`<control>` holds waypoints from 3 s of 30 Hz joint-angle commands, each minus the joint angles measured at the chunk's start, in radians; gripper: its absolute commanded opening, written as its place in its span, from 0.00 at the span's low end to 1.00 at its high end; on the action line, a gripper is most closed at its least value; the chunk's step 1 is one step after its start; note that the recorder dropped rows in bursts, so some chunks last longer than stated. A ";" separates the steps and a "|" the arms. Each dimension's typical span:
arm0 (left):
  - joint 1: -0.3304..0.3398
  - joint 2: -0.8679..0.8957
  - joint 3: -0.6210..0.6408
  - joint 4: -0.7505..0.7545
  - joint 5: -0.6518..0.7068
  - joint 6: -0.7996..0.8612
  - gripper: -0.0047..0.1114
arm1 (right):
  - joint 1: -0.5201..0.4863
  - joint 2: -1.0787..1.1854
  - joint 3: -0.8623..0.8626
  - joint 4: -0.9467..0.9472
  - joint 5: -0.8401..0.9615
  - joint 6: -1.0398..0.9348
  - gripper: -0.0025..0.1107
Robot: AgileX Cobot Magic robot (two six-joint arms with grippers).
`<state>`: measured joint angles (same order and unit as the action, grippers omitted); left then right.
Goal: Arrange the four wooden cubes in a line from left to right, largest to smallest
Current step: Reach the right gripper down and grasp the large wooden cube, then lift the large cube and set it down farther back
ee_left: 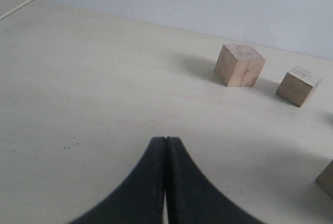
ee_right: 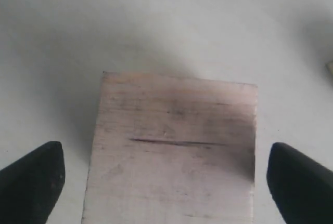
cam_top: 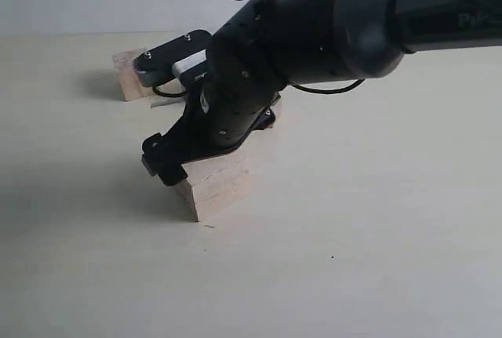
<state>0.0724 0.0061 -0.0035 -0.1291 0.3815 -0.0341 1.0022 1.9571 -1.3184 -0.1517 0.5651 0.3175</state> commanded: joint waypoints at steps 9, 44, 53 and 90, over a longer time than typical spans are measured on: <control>-0.002 -0.006 0.004 -0.001 -0.015 0.004 0.04 | 0.001 0.063 -0.007 -0.024 -0.022 0.007 0.89; -0.002 -0.006 0.004 -0.001 -0.015 0.004 0.04 | -0.001 0.153 -0.466 -0.046 0.324 0.407 0.02; -0.002 -0.006 0.004 -0.001 -0.015 0.004 0.04 | -0.001 0.173 -0.466 -0.174 0.322 0.570 0.02; -0.002 -0.006 0.004 -0.001 -0.015 0.004 0.04 | -0.001 0.302 -0.466 -0.162 0.266 0.627 0.83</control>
<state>0.0724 0.0061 -0.0035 -0.1291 0.3815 -0.0341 1.0022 2.2668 -1.7778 -0.3243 0.8376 0.9421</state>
